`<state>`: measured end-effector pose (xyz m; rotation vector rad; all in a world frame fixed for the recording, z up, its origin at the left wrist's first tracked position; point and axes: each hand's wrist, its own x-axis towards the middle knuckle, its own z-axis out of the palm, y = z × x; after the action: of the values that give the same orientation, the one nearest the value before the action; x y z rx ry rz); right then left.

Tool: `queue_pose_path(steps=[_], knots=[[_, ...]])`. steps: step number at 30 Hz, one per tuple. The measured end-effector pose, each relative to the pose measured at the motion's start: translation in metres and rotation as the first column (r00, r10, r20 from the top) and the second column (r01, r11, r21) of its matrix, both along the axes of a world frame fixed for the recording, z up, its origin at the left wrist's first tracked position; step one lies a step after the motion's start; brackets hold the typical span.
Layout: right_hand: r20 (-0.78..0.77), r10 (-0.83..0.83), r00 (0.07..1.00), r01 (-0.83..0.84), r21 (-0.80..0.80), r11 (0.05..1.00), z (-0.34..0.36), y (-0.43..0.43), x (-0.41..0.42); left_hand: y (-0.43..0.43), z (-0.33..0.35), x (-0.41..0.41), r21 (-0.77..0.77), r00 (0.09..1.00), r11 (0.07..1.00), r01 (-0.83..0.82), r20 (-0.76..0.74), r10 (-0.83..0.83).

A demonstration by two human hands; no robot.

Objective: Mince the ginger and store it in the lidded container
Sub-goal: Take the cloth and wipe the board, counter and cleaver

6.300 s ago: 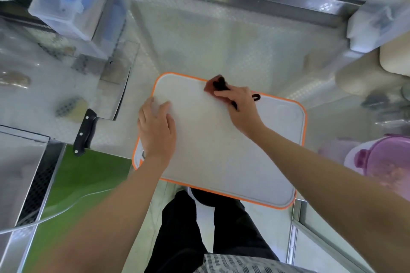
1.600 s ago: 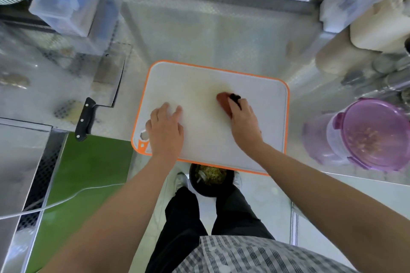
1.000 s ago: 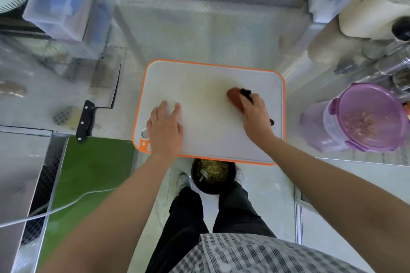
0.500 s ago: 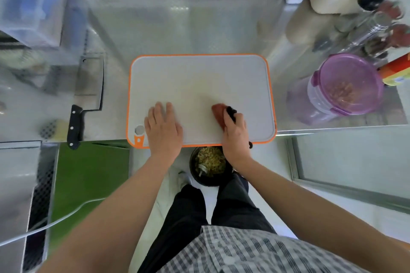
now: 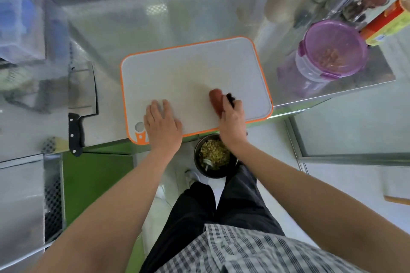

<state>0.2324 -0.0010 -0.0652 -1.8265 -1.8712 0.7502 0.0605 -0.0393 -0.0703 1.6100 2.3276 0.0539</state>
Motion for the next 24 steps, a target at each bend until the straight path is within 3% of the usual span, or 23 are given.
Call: queue_pose_path(steps=[4,9,12,17,22,24], knots=[[0.142,-0.220,0.965,0.224,-0.013,0.975,-0.006,0.027,0.033,-0.001,-0.002,-0.002,0.004,1.000,1.000,0.001,-0.015,-0.001],[0.047,0.108,0.993,-0.107,-0.021,0.994,-0.003,-0.002,-0.008,0.004,0.001,0.005,0.021,0.998,0.998,-0.067,0.014,0.066],[0.008,0.120,0.993,-0.120,0.036,0.992,0.002,0.049,0.012,0.005,0.001,0.003,0.071,0.994,0.992,-0.107,-0.003,0.107],[0.128,0.194,0.973,-0.193,-0.015,0.981,-0.003,0.102,0.009,0.011,0.001,0.002,0.065,0.978,0.979,-0.195,-0.056,0.199],[-0.022,0.538,0.843,-0.538,-0.010,0.843,-0.007,0.065,0.013,0.013,-0.003,0.005,0.154,0.960,0.951,-0.268,-0.042,0.277],[-0.020,0.568,0.823,-0.568,-0.002,0.823,-0.001,0.088,0.016,0.014,-0.001,0.006,0.162,0.960,0.950,-0.269,-0.035,0.278]])
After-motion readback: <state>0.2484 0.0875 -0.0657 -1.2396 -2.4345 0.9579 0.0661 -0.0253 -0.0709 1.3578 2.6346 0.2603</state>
